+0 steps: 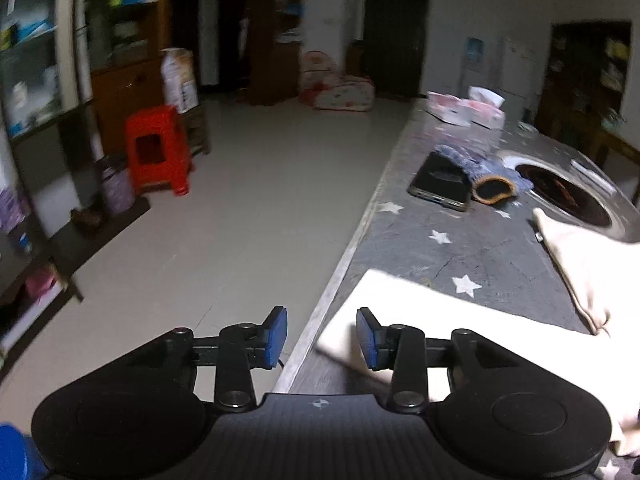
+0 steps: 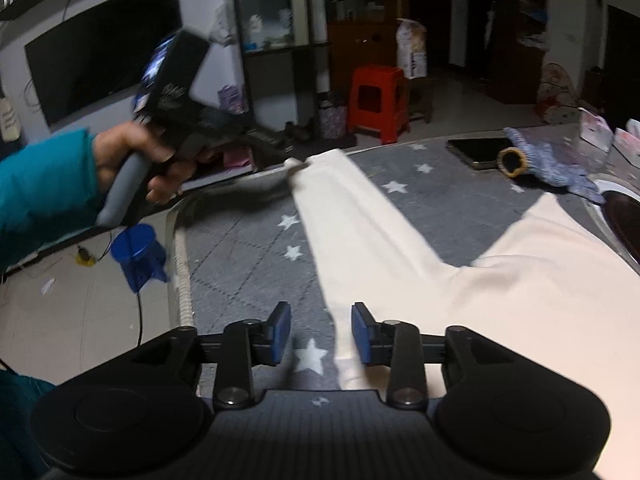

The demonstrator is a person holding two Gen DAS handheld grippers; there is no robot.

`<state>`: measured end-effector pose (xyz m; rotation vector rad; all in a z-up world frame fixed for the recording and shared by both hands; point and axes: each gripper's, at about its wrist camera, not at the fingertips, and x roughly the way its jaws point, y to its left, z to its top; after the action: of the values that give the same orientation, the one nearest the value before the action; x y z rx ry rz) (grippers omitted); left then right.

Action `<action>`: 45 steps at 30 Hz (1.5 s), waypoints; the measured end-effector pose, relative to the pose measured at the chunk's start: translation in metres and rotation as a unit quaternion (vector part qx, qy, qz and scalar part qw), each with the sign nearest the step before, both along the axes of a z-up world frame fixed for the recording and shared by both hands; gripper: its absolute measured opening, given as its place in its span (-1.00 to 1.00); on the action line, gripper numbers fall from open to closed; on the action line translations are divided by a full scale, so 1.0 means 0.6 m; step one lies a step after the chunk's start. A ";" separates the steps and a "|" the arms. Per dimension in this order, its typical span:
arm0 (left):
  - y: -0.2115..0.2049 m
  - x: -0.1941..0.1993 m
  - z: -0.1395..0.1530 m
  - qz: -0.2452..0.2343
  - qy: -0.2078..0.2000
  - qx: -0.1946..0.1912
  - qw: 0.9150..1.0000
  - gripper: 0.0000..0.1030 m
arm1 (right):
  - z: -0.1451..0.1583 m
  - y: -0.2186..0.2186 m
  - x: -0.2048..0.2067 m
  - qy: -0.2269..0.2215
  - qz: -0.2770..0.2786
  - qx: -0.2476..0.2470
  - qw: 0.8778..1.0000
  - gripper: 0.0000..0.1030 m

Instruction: Fold clothes

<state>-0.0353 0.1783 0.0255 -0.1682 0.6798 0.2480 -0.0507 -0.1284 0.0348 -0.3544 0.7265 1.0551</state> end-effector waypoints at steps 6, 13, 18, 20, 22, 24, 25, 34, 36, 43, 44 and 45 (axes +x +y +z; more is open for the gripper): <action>-0.011 -0.007 -0.013 0.019 0.009 -0.022 1.000 -0.19 | 0.003 -0.021 0.001 -0.007 -0.019 0.005 1.000 0.04; -0.026 0.004 -0.019 0.016 0.000 -0.005 1.000 -0.72 | 0.009 -0.037 -0.009 -0.021 -0.033 0.012 0.999 0.05; -0.036 0.005 0.008 0.006 -0.031 -0.020 0.999 -0.90 | 0.014 -0.057 -0.010 -0.019 -0.060 0.023 0.998 0.05; -0.051 0.003 0.037 -0.018 -0.057 -0.030 0.998 -0.90 | 0.016 -0.077 -0.008 -0.018 -0.081 0.029 0.996 0.05; -0.075 0.004 0.070 -0.049 -0.082 -0.037 0.995 -0.90 | 0.018 -0.097 -0.006 -0.019 -0.103 0.036 0.994 0.05; -0.106 0.007 0.103 -0.088 -0.105 -0.049 0.989 -0.90 | 0.021 -0.118 -0.003 -0.019 -0.125 0.042 0.991 0.05; -0.124 0.007 0.117 -0.109 -0.114 -0.057 0.986 -0.90 | 0.022 -0.128 -0.002 -0.019 -0.136 0.045 0.990 0.05; -0.319 -0.001 0.179 -0.298 -0.168 -0.128 0.931 -0.90 | 0.026 -0.226 0.008 -0.013 -0.234 0.070 0.970 0.05; -0.364 0.000 0.166 -0.335 -0.157 -0.136 0.919 -0.90 | 0.021 -0.251 0.010 -0.009 -0.256 0.072 0.964 0.05; -0.450 0.002 0.096 -0.406 -0.077 -0.149 0.898 -0.82 | 0.006 -0.313 0.005 0.003 -0.302 0.076 0.950 0.05; -0.448 -0.002 0.092 -0.412 -0.074 -0.144 0.897 -0.80 | 0.003 -0.323 0.004 0.005 -0.309 0.077 0.948 0.05; -0.444 -0.007 0.088 -0.416 -0.072 -0.138 0.896 -0.73 | 0.001 -0.330 0.004 0.006 -0.314 0.077 0.946 0.05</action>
<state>-0.0393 -0.0884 0.0786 -0.1504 0.5820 -0.6850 -0.0484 -0.3264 0.0356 0.0283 0.6968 0.5009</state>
